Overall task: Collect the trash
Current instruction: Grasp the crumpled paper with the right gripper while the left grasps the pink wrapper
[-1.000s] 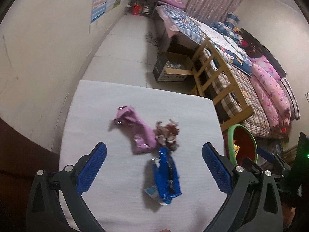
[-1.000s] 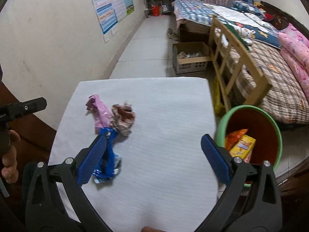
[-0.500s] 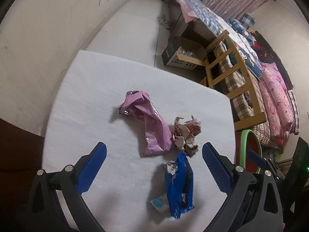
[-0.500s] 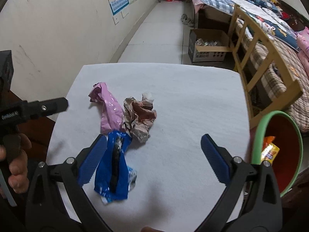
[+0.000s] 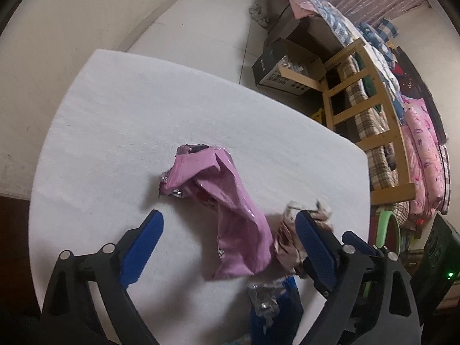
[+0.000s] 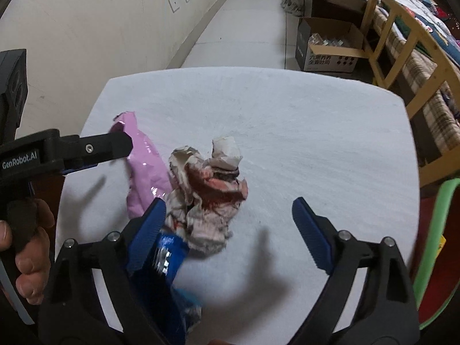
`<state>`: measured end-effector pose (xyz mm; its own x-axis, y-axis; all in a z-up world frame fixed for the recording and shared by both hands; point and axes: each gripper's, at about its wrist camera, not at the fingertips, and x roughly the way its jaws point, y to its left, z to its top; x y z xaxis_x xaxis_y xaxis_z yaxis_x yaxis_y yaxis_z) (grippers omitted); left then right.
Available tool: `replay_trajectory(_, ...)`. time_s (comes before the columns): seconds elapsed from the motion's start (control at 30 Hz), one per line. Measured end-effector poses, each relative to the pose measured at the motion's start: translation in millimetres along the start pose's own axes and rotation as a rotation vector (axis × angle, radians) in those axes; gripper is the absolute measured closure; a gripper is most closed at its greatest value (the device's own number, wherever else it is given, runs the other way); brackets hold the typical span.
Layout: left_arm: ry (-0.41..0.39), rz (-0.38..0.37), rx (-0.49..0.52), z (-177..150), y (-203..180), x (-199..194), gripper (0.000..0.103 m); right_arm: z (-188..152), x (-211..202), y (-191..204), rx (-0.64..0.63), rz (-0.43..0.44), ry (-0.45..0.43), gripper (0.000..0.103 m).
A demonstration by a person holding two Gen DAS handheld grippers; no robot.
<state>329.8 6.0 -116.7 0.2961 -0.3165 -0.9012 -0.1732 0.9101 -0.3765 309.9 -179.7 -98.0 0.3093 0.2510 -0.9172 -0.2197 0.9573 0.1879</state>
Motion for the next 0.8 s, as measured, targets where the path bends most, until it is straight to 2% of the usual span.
replay_trajectory(0.13,0.033,0.011,-0.004,3.0,0.8,19.6,0.026,5.3,16.4,-2.5,0.005,0.021,0.018,0.016)
replay_trajectory(0.2,0.043,0.017,-0.011,4.3,3.2,25.3,0.035,6.9,24.2,-3.3,0.007,0.03,0.033,0.02)
replay_trajectory(0.27,0.055,0.009,-0.015,5.0,4.5,31.4,0.048,7.1,32.5,-3.6,0.006,0.057,0.054,0.029)
replay_trajectory(0.3,0.047,0.009,-0.01,5.1,4.1,30.6,0.052,7.1,34.2,-2.8,0.005,0.065,0.056,0.03)
replay_trajectory(0.37,0.053,-0.006,-0.001,5.2,4.1,31.7,0.062,7.2,34.0,0.1,-0.009,0.08,0.05,0.042)
replay_trajectory(0.4,0.054,-0.012,0.001,4.9,3.6,31.7,0.066,7.4,33.5,1.2,-0.013,0.093,0.052,0.052)
replay_trajectory(0.43,0.054,-0.018,0.005,4.4,2.7,31.3,0.068,6.6,32.7,3.6,-0.017,0.106,0.057,0.058)
replay_trajectory(0.47,0.053,-0.024,0.01,3.6,2.0,30.6,0.072,6.0,31.4,5.2,-0.02,0.104,0.057,0.059)
replay_trajectory(0.6,0.041,-0.027,0.029,1.5,-0.8,22.9,0.077,4.2,22.8,8.9,-0.028,0.092,0.047,0.064)
replay_trajectory(0.8,0.001,-0.021,0.065,-1.7,-7.3,-5.2,0.077,3.0,-6.5,5.3,-0.017,0.069,0.002,0.064)
